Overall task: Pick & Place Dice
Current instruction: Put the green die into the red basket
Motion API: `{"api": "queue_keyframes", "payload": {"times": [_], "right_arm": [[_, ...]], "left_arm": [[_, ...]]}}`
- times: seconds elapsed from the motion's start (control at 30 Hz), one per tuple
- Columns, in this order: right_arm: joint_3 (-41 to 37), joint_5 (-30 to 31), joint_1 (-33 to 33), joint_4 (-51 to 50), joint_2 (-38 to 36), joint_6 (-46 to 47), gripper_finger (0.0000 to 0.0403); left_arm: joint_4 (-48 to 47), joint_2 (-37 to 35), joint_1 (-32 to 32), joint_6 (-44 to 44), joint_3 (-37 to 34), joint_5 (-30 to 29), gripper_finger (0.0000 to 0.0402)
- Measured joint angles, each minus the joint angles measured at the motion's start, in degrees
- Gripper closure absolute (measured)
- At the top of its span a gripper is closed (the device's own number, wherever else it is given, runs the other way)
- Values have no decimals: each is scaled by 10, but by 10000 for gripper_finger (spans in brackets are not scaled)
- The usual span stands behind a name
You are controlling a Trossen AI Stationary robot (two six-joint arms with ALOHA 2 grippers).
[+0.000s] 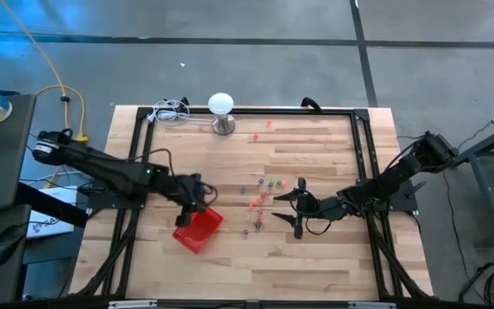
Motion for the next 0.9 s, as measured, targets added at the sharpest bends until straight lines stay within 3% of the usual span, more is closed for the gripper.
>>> {"api": "queue_keyframes", "payload": {"times": [0.4, 0.73, 0.9], "right_arm": [[0, 0, 0, 0, 0, 0, 184], [0, 0, 0, 0, 0, 1, 184], [0, 0, 0, 0, 0, 1, 184]], "left_arm": [[1, 97, -7, -15, 0, 29, 332], [6, 137, 60, 11, 0, 28, 332], [54, 137, 79, 52, 0, 25, 332]]}}
